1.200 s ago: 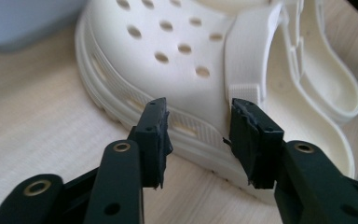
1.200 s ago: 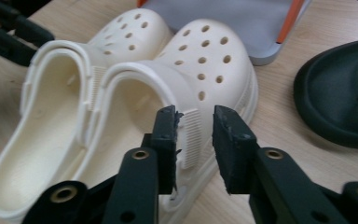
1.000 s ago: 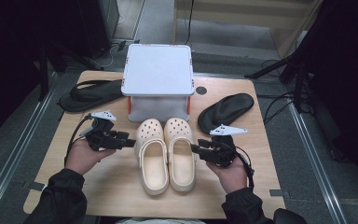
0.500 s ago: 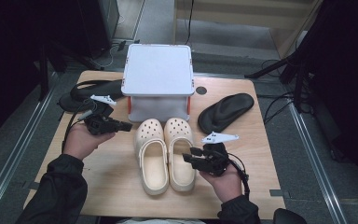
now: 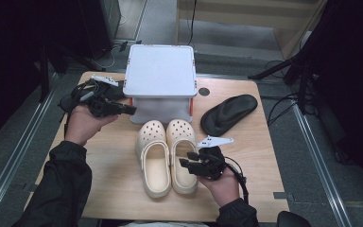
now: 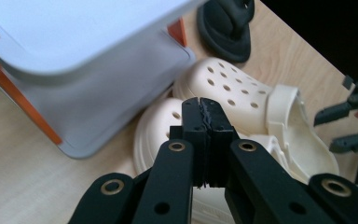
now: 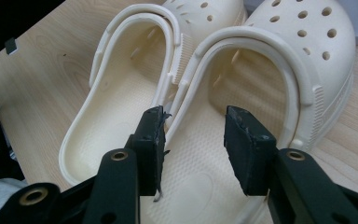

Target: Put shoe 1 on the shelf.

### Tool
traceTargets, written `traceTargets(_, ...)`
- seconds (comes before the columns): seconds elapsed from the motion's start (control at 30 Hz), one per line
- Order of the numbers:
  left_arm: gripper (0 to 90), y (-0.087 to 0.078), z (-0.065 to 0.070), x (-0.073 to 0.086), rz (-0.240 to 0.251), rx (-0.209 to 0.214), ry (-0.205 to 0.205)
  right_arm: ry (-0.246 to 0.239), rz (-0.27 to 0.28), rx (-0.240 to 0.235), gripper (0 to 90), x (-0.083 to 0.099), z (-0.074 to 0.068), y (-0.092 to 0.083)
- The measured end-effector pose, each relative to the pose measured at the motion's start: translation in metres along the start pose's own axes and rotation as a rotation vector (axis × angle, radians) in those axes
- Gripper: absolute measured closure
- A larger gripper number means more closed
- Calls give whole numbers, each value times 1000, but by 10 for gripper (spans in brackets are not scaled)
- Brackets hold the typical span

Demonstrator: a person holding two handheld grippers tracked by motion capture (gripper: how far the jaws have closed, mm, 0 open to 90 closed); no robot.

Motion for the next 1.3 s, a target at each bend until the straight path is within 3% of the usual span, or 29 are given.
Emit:
traceTargets(0.1,900,1,-2,-11,-3,-3,-3,5,-4,-2,580,1,-1,2)
traceTargets(0.23,900,5,-2,-27,-17,-11,25,2,-4,0,577,2,-3,5)
traceTargets(0.33,900,6,-3,-35,-8,4,27,5,7,9,577,0,-4,6)
traceTargets(0.63,900,5,-20,-58,26,-22,3,15,-3,3,573,1,-9,12)
traceTargets(0.87,900,18,-28,-60,4,-65,23,21,7,3,579,-1,-15,18)
traceTargets(0.97,900,23,-32,-59,-4,-63,24,23,4,7,563,-2,-17,22)
traceTargets(1.23,897,24,-34,-58,7,-40,24,23,0,75,518,-6,-16,33)
traceTargets(1.3,898,24,-38,-58,2,-75,29,35,-1,86,502,-7,-15,36)
Point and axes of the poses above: each handheld gripper's, and its own axes: y roughly forward along the jaws, x roughly out of its underside, z roughly to its right, the point moved 9 cm from there along y, roughly forward along the jaws, and after that the axes turned 2 degrees about -z, right-handed, at the moved point
